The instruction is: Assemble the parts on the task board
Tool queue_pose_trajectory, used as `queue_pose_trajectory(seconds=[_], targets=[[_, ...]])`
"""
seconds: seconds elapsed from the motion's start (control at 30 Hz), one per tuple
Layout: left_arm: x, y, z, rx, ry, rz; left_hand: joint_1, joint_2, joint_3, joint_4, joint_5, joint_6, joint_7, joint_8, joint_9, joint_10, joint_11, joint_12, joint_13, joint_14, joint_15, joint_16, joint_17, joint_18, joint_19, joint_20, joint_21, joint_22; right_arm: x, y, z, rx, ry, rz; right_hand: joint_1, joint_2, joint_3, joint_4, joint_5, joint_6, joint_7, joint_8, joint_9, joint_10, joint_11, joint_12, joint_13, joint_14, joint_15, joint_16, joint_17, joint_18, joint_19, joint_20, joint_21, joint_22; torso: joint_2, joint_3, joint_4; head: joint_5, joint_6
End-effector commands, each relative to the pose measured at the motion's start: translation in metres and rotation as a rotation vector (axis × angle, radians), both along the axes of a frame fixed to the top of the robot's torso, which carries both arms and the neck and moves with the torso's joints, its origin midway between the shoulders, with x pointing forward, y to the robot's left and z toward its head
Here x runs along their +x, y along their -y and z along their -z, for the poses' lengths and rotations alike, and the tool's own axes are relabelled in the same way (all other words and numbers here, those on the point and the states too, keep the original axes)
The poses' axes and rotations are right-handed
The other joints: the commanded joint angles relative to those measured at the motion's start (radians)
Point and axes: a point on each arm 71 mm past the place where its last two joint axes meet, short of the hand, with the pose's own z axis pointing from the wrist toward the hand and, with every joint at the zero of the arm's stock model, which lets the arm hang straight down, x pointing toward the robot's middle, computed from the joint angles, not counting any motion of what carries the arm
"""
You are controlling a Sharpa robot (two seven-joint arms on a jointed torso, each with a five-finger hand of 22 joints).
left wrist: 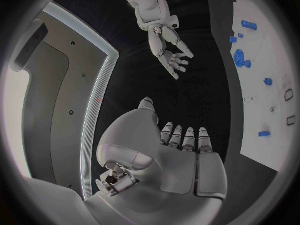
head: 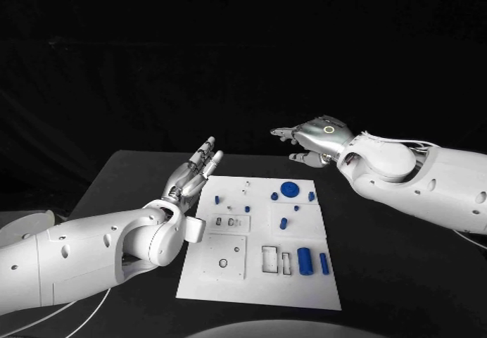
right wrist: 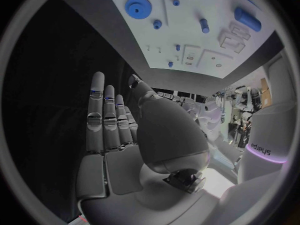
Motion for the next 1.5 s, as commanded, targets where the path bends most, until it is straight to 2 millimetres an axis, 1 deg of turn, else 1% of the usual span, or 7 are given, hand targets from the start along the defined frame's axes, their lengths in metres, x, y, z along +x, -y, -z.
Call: queue_pose_trajectory(seconds=[0.03, 0.3, 0.5, 0.93, 1.03, 1.1, 1.5], targets=[[-0.001, 0.004, -0.002, -0.008, 0.019, 0.045, 0.011, 0.001, 0.007, 0.001, 0.006, 0.001, 0.006, 0.004, 0.002, 0.001, 0.006, 0.005, 0.002, -0.002, 0.008, -0.004, -0.002, 0.005, 0.001, 0.008, -0.006, -0.001, -0.010, -0.010, 0.002, -0.141, 0.118, -0.227, 0.007, 0.004, 0.009, 0.003, -0.020, 0.101, -0.014, 0.016, 0.010, 0.026, -0.017, 0.002, 0.002, 0.051, -0.015, 0.007, 0.014, 0.012, 0.021, -0.007, 0.028, 0.022, 0.010, 0.0014, 0.0082, 0.001, -0.016], [0.000, 0.002, -0.003, -0.008, 0.019, 0.055, 0.038, 0.006, 0.016, 0.002, 0.039, 0.036, 0.034, 0.012, 0.006, 0.002, 0.006, 0.008, 0.002, -0.002, 0.028, -0.004, -0.002, 0.011, 0.001, 0.034, -0.006, -0.001, -0.002, -0.013, 0.009, -0.133, -0.030, -0.212, 0.012, -0.028, 0.058, 0.021, -0.066, 0.239, -0.010, 0.008, 0.023, 0.122, -0.015, -0.002, 0.009, 0.254, -0.018, 0.049, 0.084, -0.005, 0.125, -0.011, 0.168, 0.137, 0.016, 0.0021, 0.0128, 0.000, -0.034], [0.000, 0.002, -0.003, -0.010, 0.016, 0.061, 0.045, 0.012, 0.019, 0.003, 0.050, 0.045, 0.041, 0.014, 0.008, 0.002, 0.007, 0.008, 0.002, -0.002, 0.037, -0.004, -0.002, 0.013, 0.001, 0.044, -0.006, -0.001, 0.007, -0.013, 0.018, -0.120, -0.110, -0.149, 0.043, -0.060, 0.126, 0.012, -0.046, 0.286, -0.002, 0.001, 0.039, 0.206, -0.007, 0.021, 0.022, 0.332, -0.015, 0.104, 0.138, -0.075, 0.282, -0.016, 0.604, 0.669, 0.015, 0.0026, 0.0175, -0.003, -0.049], [0.002, 0.002, -0.001, -0.006, 0.002, 0.067, 0.054, 0.027, 0.027, 0.003, 0.063, 0.047, 0.049, 0.014, 0.007, 0.001, 0.013, 0.007, 0.002, -0.002, 0.051, -0.004, -0.002, 0.014, 0.001, 0.058, -0.006, -0.001, 0.015, 0.000, 0.035, -0.001, -0.272, -0.011, 0.033, -0.071, 0.186, 0.014, -0.039, 0.031, -0.085, -0.026, -0.001, 0.093, 0.010, 0.010, 0.064, 0.105, 0.017, -0.072, 0.110, -0.006, -0.152, 0.015, 0.062, 0.163, 0.013, 0.0015, 0.0164, 0.001, -0.071], [0.003, 0.002, 0.000, -0.006, -0.002, 0.069, 0.057, 0.030, 0.029, 0.003, 0.068, 0.048, 0.050, 0.015, 0.007, 0.001, 0.014, 0.007, 0.002, -0.002, 0.055, -0.004, -0.002, 0.014, 0.001, 0.061, -0.006, -0.001, 0.014, 0.002, 0.038, 0.035, -0.275, -0.025, 0.045, -0.071, 0.169, 0.002, -0.022, 0.169, -0.059, 0.004, 0.019, 0.195, 0.022, 0.078, 0.097, 0.425, -0.004, 0.126, 0.209, 0.013, 0.133, 0.000, 0.246, 0.274, 0.013, 0.0020, 0.0160, -0.001, -0.073], [0.003, 0.002, 0.001, -0.006, -0.005, 0.073, 0.061, 0.031, 0.032, 0.002, 0.072, 0.058, 0.056, 0.017, 0.009, 0.001, 0.017, 0.007, 0.002, -0.002, 0.057, -0.004, -0.002, 0.014, 0.001, 0.064, -0.006, -0.001, 0.014, 0.002, 0.039, 0.039, -0.275, -0.029, 0.052, -0.093, 0.183, -0.009, -0.017, 0.212, -0.034, 0.004, 0.022, 0.223, -0.014, 0.133, 0.133, 0.523, -0.008, 0.748, 0.749, -0.112, 0.403, -0.002, 0.875, 1.026, 0.012, 0.0027, 0.0182, -0.004, -0.076], [0.005, 0.003, 0.004, -0.002, -0.021, 0.079, 0.074, 0.031, 0.038, 0.001, 0.086, 0.081, 0.066, 0.025, 0.012, 0.000, 0.021, 0.001, 0.001, -0.002, 0.060, -0.004, -0.002, 0.016, 0.001, 0.069, -0.006, -0.001, 0.012, 0.003, 0.059, 0.056, -0.298, -0.026, -0.016, -0.100, 0.245, 0.040, 0.043, 0.262, -0.017, -0.012, 0.023, -0.026, -0.001, 0.592, 0.622, 0.589, -0.062, 1.292, 1.258, -0.161, 0.530, -0.039, 1.094, 1.331, 0.010, 0.0020, 0.0172, 0.000, -0.081]])
